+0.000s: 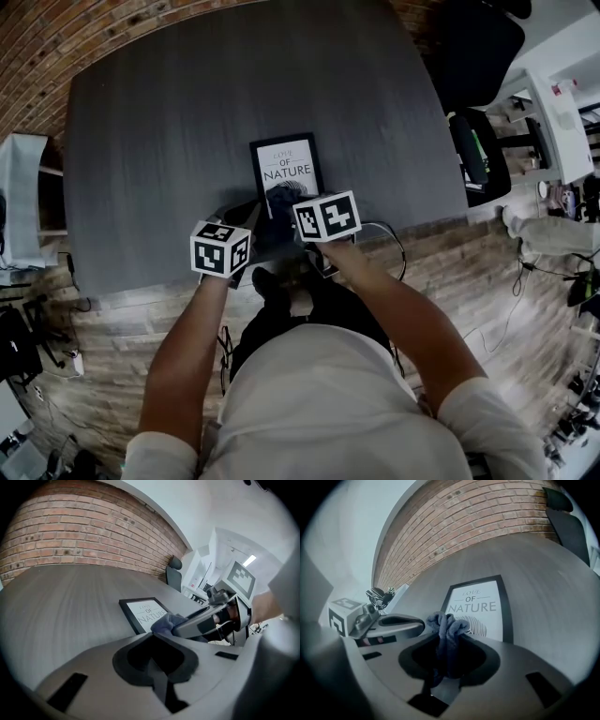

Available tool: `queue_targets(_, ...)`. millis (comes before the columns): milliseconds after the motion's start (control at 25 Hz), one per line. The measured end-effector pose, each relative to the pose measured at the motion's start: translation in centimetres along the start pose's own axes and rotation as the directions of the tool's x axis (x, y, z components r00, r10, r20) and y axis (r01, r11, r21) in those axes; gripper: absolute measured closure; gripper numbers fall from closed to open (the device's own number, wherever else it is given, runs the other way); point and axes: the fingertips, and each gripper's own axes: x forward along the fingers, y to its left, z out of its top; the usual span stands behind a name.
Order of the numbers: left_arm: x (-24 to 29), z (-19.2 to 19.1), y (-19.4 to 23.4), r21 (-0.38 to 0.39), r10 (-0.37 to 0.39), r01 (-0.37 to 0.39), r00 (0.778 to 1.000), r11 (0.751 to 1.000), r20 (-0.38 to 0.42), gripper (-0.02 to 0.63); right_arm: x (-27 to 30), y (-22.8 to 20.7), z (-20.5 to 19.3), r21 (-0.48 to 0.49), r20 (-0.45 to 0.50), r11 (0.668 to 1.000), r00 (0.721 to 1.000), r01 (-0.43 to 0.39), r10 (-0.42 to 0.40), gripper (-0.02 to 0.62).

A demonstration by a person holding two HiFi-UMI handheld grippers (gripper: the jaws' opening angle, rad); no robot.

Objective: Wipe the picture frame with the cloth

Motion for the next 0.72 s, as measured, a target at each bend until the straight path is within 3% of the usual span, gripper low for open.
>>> queue_targets(160,0.8,-0.3,-0.8,0.053,-0.006,0.008,1.0,0.999,-0.031,0.598,-0.7,-1.3,-0.3,0.018,0.008,1.0,1.0,0.017,-0.017,0.474)
queue_targets(400,2.6,-1.5,-2.4,0.234,0.02,0.009,0.993,0.972,-0.12,0.598,-1.3,-2.2,-0.6,0.017,0.019,0.999,0.999,0.028,-0.028,0.472)
queue_targets(720,2.8,-1.8,-2.4,0.214,0.014,0.011,0.993,0.977,-0.117,0.598,-2.4,-4.1,-0.7,0.029,0.035,0.999,0.999,0.036,-0.037,0.472)
